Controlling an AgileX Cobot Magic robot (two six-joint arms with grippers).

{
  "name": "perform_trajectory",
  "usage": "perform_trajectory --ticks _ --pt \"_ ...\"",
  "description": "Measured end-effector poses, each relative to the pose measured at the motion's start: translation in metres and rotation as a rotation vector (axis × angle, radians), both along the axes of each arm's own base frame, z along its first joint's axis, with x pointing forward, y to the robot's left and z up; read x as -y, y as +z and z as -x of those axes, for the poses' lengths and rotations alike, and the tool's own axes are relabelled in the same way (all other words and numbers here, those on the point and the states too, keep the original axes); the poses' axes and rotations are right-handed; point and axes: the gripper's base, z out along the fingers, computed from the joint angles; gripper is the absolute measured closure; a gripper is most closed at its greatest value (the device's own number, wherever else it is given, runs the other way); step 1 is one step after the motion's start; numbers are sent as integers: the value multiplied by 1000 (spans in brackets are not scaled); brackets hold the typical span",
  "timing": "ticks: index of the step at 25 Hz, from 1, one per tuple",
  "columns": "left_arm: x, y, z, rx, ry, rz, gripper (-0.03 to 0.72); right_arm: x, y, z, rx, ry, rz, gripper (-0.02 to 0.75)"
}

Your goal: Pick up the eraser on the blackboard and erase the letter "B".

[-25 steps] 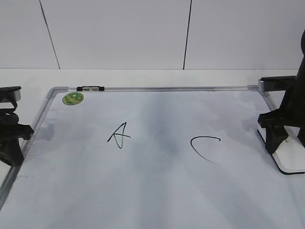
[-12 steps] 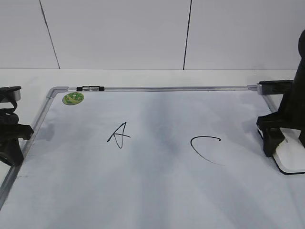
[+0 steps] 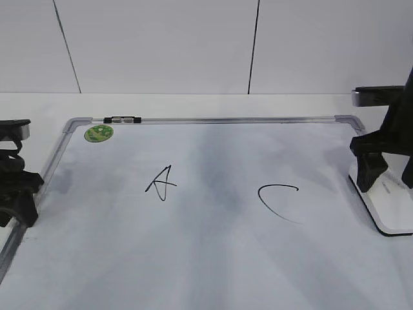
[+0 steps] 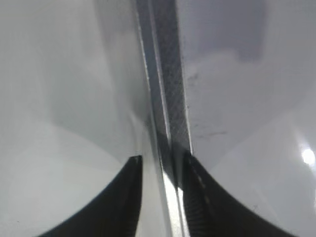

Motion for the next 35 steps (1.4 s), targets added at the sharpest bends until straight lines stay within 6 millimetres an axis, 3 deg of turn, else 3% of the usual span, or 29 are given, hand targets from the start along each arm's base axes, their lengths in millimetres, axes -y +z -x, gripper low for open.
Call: perform_trajectory --ticks 3,7,10,14,21,27,35 --pt "0 1 -1 -20 -5 3 190 0 7 2 19 -3 -7 90" --pt "1 9 -5 -31 -14 7 131 0 16 4 45 -3 -8 90" --pt "0 24 -6 12 -13 9 125 0 29 8 75 -3 -10 90" --pt "-11 67 2 155 19 12 125 -1 54 12 131 -6 -28 93" --pt "-17 135 31 389 36 10 126 -3 129 25 363 -9 -63 104" --pt "-16 179 60 551 40 25 128 -1 190 57 565 -5 -77 120" --pt "-16 222 102 747 41 31 128 1 240 105 779 0 -91 135"
